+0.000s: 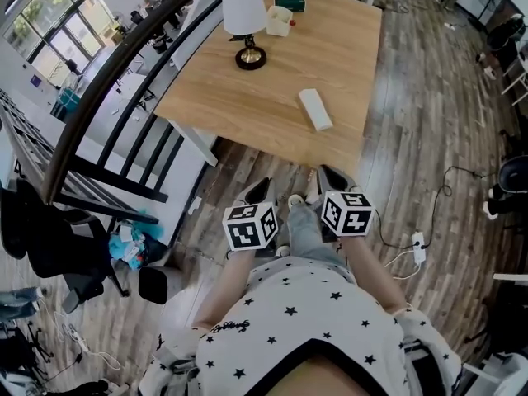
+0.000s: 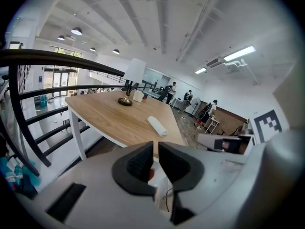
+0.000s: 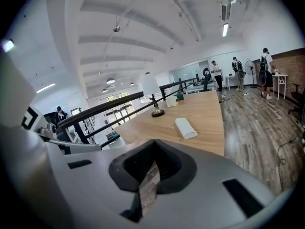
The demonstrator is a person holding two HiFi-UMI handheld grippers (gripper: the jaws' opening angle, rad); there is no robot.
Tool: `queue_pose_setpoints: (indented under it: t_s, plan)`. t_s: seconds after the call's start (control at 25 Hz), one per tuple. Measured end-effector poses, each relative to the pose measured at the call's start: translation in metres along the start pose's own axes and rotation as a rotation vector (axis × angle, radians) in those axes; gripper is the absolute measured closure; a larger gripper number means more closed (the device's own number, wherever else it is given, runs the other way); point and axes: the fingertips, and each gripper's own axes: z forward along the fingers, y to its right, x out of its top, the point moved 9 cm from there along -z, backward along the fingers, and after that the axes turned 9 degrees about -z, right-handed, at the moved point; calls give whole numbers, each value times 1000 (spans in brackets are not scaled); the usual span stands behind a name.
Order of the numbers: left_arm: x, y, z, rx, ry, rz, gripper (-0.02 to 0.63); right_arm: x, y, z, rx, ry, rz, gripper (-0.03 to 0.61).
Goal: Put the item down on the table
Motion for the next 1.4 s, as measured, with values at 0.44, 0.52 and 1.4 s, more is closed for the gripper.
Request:
queue_pose_setpoints:
  t_s: [0.44, 0.52, 1.4]
  plan:
    - [-17, 4, -22, -13, 12, 36, 580, -13, -13, -40, 35, 43, 32, 583]
    - [-17, 4, -22, -13, 11, 41, 581, -14, -13, -41, 41, 49, 38, 583]
    - [-19, 3, -14, 12, 1, 27, 581, -5, -13, -29, 119, 58, -3, 584]
